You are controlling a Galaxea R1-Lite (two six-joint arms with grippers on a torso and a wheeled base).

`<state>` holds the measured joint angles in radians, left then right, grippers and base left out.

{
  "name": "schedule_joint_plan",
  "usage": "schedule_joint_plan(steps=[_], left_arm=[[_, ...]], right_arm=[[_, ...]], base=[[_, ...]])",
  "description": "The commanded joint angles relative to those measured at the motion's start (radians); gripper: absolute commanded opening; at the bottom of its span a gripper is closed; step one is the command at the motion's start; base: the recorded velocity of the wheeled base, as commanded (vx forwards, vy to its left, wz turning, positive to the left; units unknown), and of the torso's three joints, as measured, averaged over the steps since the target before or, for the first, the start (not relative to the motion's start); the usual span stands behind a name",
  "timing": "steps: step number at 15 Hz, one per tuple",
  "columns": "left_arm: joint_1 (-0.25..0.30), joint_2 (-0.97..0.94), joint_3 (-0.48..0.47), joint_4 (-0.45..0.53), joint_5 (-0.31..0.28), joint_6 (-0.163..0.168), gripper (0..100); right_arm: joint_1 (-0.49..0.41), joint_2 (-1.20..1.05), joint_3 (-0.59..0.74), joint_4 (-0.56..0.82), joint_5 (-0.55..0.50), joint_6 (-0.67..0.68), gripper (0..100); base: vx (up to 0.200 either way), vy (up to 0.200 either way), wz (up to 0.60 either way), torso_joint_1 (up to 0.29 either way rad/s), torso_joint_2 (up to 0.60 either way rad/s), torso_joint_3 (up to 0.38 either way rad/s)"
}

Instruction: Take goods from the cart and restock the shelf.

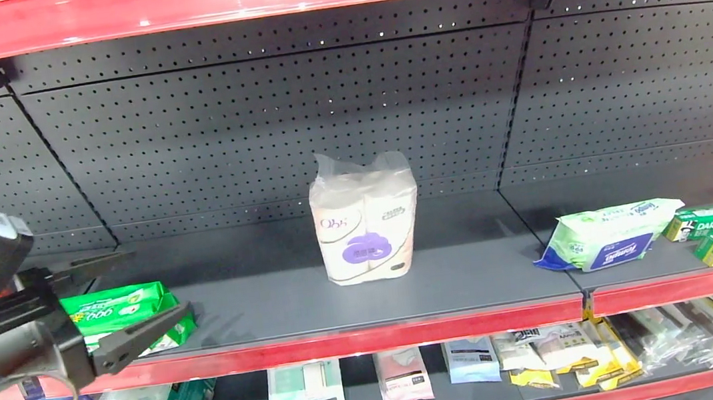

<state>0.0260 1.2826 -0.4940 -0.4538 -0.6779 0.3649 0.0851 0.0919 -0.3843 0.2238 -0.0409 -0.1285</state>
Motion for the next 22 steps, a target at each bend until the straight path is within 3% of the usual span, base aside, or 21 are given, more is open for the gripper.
schedule_joint_plan(steps=[1, 2, 3, 8, 17, 22], left_arm=[[0.026, 0.324, -0.147, -0.086, -0.184, 0.092, 100], [0.025, 0.353, -0.172, -0.101, -0.22, 0.092, 100], [0.023, 0.431, -0.225, -0.141, -0.322, 0.094, 100], [-0.008, 0.594, -0.301, -0.24, -0.405, 0.094, 100], [-0.121, 0.75, -0.488, -0.263, -0.41, 0.086, 100], [-0.161, 0.807, -0.541, -0.264, -0.397, 0.094, 100]], right_arm=[[0.001, 0.003, -0.001, 0.0, -0.001, -0.005, 0], [-0.001, 0.003, -0.001, 0.0, -0.002, -0.006, 0], [0.001, 0.003, -0.001, 0.0, -0.024, -0.006, 0], [0.001, 0.003, 0.001, 0.0, -0.053, -0.006, 0], [0.001, 0.005, 0.022, 0.002, -0.053, -0.028, 0], [0.001, 0.005, 0.021, 0.002, -0.053, -0.028, 0]], base=[[0.0, 0.0, 0.0, 0.0, 0.0, 0.0], [0.0, 0.0, 0.0, 0.0, 0.0, 0.0], [0.0, 0.0, 0.0, 0.0, 0.0, 0.0], [0.0, 0.0, 0.0, 0.0, 0.0, 0.0], [0.0, 0.0, 0.0, 0.0, 0.0, 0.0], [0.0, 0.0, 0.0, 0.0, 0.0, 0.0]])
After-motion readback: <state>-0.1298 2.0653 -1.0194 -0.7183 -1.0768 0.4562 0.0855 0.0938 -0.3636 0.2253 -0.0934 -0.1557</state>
